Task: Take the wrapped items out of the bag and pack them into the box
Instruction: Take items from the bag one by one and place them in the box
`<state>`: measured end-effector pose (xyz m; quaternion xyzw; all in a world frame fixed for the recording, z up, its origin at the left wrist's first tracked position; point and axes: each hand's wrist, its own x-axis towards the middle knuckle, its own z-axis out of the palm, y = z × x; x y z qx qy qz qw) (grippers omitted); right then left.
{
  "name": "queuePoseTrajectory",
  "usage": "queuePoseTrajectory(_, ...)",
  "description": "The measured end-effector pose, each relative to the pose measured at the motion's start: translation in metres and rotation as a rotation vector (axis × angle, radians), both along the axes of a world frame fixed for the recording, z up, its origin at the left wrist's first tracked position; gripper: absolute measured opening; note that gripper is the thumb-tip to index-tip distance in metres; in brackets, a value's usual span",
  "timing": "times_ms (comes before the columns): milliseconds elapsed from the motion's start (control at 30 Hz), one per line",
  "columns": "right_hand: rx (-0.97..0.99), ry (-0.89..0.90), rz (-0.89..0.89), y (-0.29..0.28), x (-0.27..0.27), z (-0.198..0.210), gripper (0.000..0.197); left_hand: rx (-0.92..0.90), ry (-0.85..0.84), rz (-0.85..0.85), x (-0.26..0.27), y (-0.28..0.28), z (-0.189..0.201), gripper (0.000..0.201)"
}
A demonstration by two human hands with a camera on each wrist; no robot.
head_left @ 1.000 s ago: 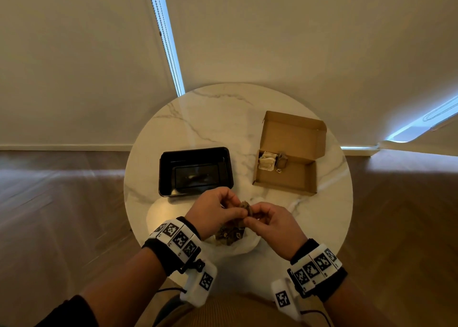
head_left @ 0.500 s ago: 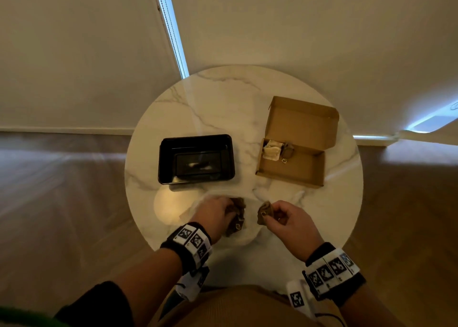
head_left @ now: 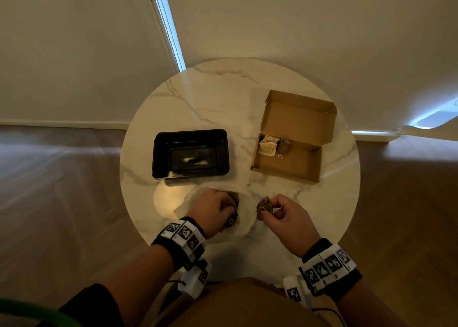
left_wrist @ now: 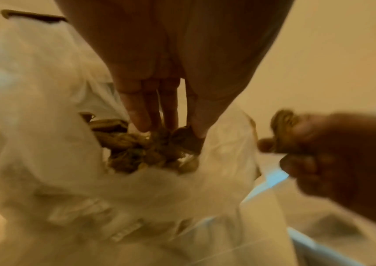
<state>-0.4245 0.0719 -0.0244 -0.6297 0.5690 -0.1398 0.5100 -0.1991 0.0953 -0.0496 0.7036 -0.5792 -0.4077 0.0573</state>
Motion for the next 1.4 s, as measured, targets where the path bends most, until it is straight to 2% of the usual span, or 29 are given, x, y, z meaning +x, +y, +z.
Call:
queuePoseTrajectory(100,-0.040,-0.017,0.009,-0.007,0.004,0.002,0.014,0.023,0.125,0.081,0.006,0.001,0.017,0.016)
queuePoseTrajectory(200,-0.074,-0.034,0.020,-0.014,0.009,0.003,0.013,0.019,0.168,0.118,0.013,-0.001,0.031,0.013)
queuePoseTrajectory(300,-0.063,-0.114,-0.022,-0.016,0.016,0.007,0.020,-0.008,0.229,0.170,0.015,-0.004,0.045,0.012)
queuePoseTrajectory(467,-0.147,-0.144,-0.001,-0.017,0.023,0.017,0.026,-0.044,0.433,0.310,0.014,-0.007,0.065,0.009)
queuePoseTrajectory(667,-0.208,-0.189,0.104,-0.020,0.032,0.030,0.018,-0.027,0.518,0.294,0.017,-0.013,0.084,0.007)
queuePoseTrajectory(800,-0.194,-0.123,0.117,-0.026,0.036,0.032,0.016,-0.021,0.528,0.242,0.019,-0.017,0.095,0.020)
queuePoseTrajectory(1167,-0.126,-0.140,0.146,-0.035,0.043,0.047,0.017,-0.029,0.360,-0.079,0.028,-0.034,0.117,0.047)
queuePoseTrajectory(1267,-0.104,-0.175,0.161,-0.033,0.044,0.051,0.019,-0.059,0.351,-0.063,0.029,-0.038,0.117,0.053)
queuePoseTrajectory(1400,-0.101,-0.212,0.182,-0.031,0.044,0.055,0.014,-0.098,0.397,0.002,0.029,-0.043,0.118,0.051)
